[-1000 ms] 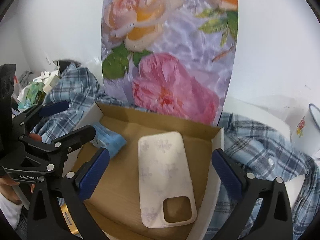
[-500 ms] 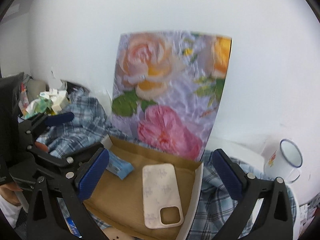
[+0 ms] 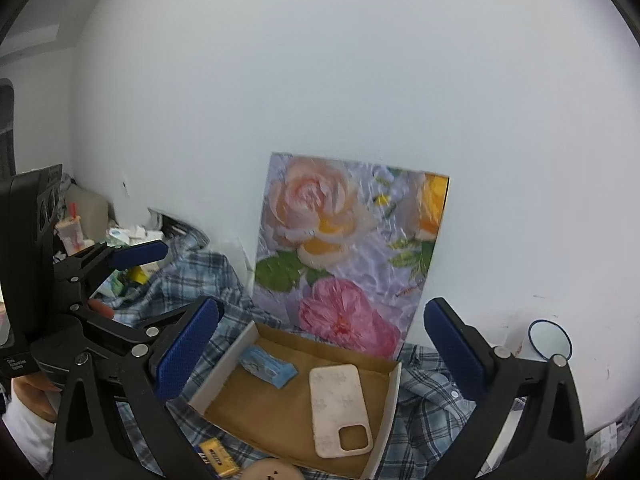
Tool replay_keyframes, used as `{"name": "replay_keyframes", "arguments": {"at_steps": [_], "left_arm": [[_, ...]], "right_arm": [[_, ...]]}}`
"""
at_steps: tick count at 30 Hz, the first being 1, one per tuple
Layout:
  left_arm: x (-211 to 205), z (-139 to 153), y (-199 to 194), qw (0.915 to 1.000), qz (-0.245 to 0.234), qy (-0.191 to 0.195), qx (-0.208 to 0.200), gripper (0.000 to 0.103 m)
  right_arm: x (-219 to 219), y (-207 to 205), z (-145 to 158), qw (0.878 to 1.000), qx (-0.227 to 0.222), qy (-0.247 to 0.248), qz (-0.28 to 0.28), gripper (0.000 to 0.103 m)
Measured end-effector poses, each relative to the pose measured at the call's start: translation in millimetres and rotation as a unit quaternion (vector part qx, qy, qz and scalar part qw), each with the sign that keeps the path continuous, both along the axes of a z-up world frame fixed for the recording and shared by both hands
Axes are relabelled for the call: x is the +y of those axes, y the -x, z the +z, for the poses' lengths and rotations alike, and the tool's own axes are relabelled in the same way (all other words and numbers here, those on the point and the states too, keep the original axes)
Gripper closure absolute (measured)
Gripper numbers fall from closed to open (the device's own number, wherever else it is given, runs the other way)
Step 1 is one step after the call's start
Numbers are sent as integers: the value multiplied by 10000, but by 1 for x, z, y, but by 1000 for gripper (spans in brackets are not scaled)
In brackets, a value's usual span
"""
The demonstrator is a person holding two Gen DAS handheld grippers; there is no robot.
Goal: Organize soft objects
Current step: 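Withdraw both grippers from the box back over the table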
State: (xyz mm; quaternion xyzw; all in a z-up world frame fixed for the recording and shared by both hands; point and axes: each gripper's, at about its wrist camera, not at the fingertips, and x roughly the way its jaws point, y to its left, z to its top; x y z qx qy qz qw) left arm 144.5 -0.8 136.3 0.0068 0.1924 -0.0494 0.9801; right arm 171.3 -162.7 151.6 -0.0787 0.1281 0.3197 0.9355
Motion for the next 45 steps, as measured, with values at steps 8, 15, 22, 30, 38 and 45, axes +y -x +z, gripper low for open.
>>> {"name": "replay_keyframes", "arguments": {"at_steps": [8,15,22,30,38,45], "left_arm": [[-3,36,43,9985,75,-56,-542,0],[-3,61,75,9974,-326,-29,-649,0],[1,58,101,9969,-540,-5,-577,0],[-6,33,116,9964,-722,-175,-411,0],[-11,-21,107,9962,-836,-223,111,0],[-5,-68,101,9937,-911,-156,631,0]], "right_arm": [[-13,39,27,9995,-267,-166,38,0],[-21,75,41,9975,-542,-278,356,0],[-29,111,24,9967,-743,-92,318,0],[-42,130,-14,9970,-621,71,456,0],[-62,123,-63,9991,-78,-4,420,0],[-77,119,-98,9983,364,-79,450,0]]}}
